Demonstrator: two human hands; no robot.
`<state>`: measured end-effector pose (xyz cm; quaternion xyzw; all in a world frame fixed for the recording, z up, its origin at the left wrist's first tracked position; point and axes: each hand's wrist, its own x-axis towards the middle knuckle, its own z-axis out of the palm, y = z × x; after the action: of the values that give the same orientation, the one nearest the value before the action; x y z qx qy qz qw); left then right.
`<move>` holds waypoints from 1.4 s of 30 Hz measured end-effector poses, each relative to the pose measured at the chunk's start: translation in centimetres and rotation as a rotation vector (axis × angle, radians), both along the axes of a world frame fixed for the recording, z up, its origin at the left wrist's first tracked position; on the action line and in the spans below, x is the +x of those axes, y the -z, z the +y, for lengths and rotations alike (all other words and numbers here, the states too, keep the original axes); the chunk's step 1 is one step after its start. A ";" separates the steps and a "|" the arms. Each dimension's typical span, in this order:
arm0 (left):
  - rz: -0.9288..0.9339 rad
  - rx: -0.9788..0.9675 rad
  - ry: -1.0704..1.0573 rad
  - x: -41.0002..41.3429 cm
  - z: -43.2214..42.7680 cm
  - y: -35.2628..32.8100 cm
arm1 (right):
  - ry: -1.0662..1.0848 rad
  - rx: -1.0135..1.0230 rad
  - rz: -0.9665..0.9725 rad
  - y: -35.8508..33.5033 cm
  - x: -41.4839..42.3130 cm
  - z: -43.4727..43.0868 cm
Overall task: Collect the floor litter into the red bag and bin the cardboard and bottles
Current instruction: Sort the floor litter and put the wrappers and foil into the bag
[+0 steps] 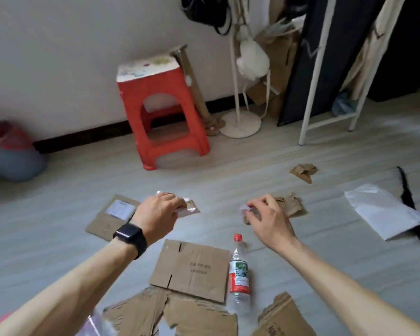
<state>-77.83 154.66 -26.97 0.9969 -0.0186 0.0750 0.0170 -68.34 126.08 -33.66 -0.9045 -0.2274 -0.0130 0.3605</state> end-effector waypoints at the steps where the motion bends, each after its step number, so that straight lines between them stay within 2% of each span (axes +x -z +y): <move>1: -0.021 0.019 -0.064 -3.0 2.3 -1.6 | -0.079 0.011 -0.074 -2.6 -1.0 1.7; 3: -0.080 0.035 -0.182 -7.8 6.2 -3.4 | -0.216 0.014 -0.173 -7.0 -2.4 4.0; 7: -0.169 -0.066 -0.458 -19.8 13.0 -5.7 | -0.468 0.028 -0.365 -13.7 -7.0 9.9; 11: -0.207 -0.270 -0.736 -28.3 14.7 -4.5 | -0.596 0.041 -0.371 -15.3 -12.7 15.0; 13: -0.196 -0.378 -0.861 -32.4 15.3 -2.8 | -0.672 0.014 -0.303 -14.2 -16.3 18.6; 16: -0.129 -0.407 -1.009 -36.5 15.6 -0.1 | -0.733 -0.005 -0.124 -11.5 -20.9 23.4; 20: -0.016 -0.483 -1.119 -41.1 16.2 3.3 | -0.795 -0.060 0.224 -9.4 -26.9 29.1; 23: 0.056 -0.584 -1.068 -43.3 16.8 4.7 | -0.881 -0.144 0.405 -8.4 -29.8 31.8; 30: 0.038 -0.571 -0.923 -40.8 16.9 0.5 | -0.827 -0.213 0.304 -10.1 -28.6 30.6; 36: -0.036 -0.483 -0.652 -29.7 13.8 -5.8 | -0.751 -0.317 -0.017 -14.6 -21.3 22.0; 42: 0.007 -0.352 -0.218 -15.0 4.2 -10.4 | -0.415 -0.328 -0.064 -18.1 -13.2 6.7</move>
<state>-92.83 158.81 -16.56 0.9749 0.1027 0.0752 0.1826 -81.59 132.80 -15.52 -0.8841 -0.4182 0.0695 0.1966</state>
